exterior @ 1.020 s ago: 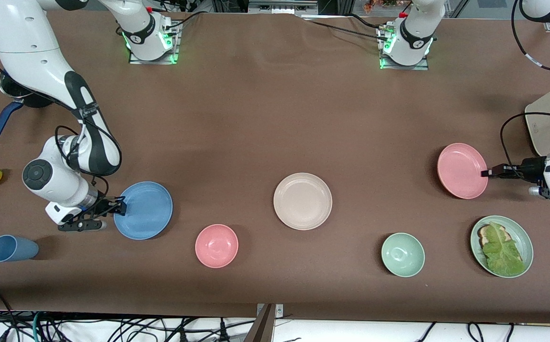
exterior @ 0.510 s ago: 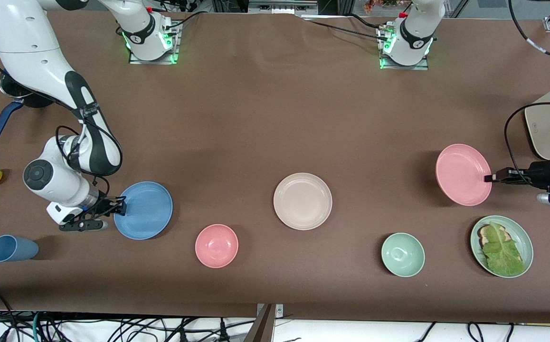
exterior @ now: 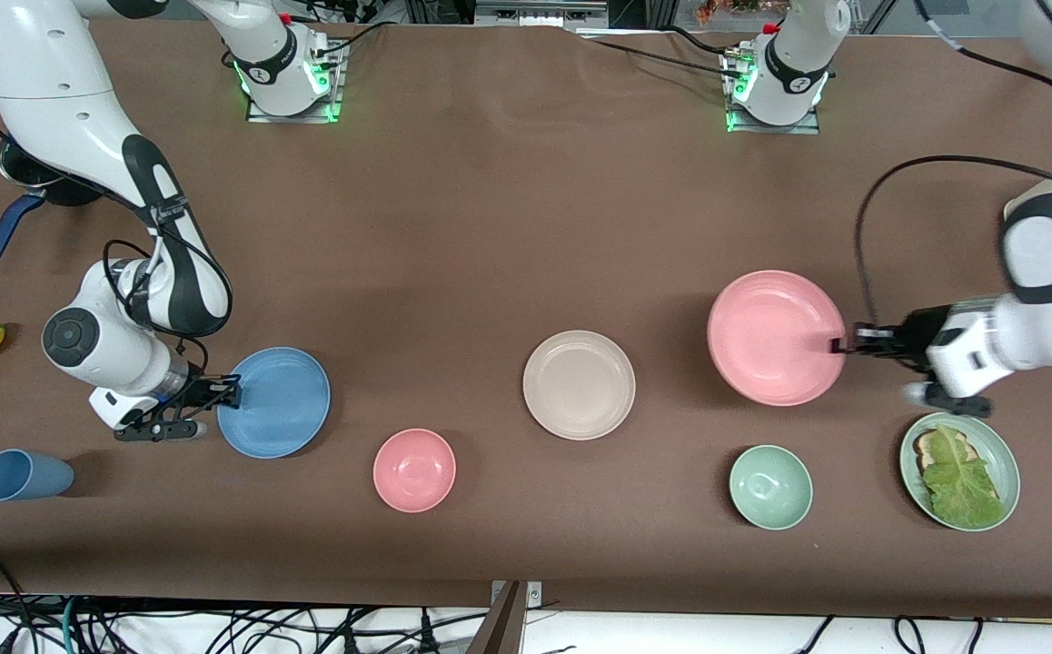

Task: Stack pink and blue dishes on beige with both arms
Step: 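Lower the pink plate onto the beige while the right gripper grasps the blue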

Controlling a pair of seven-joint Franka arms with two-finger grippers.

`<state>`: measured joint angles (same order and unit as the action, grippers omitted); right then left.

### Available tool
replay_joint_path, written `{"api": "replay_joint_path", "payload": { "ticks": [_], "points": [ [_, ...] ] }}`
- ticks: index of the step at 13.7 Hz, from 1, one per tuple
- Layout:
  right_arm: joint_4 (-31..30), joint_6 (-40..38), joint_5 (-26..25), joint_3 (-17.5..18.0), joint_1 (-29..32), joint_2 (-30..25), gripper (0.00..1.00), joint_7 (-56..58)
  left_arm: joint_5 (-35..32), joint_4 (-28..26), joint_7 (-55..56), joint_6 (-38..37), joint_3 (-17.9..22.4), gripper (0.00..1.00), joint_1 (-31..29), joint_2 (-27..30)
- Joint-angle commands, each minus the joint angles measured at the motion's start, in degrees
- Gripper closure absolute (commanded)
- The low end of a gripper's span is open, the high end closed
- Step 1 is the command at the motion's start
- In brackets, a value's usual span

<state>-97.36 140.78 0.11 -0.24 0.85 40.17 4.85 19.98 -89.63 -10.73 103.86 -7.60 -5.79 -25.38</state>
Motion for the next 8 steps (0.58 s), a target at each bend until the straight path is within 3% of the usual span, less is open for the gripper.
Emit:
{"api": "replay_joint_path", "payload": {
  "ticks": [1,4,8],
  "points": [
    [0.07,-1.82,0.86,0.41,0.38,-0.79,0.58,0.07,-4.05,0.95,8.07,3.26,0.83,1.0,6.91,-0.55],
    [0.07,-1.91,0.86,0.41,0.38,-0.79,0.68,0.07,-10.99,0.95,14.94,7.75,0.83,1.0,13.42,-1.43],
    [0.07,-2.44,0.86,0.41,0.38,-1.14,0.8,0.07,-11.8,0.95,17.32,9.85,0.92,1.0,16.5,-4.23]
  ]
}}
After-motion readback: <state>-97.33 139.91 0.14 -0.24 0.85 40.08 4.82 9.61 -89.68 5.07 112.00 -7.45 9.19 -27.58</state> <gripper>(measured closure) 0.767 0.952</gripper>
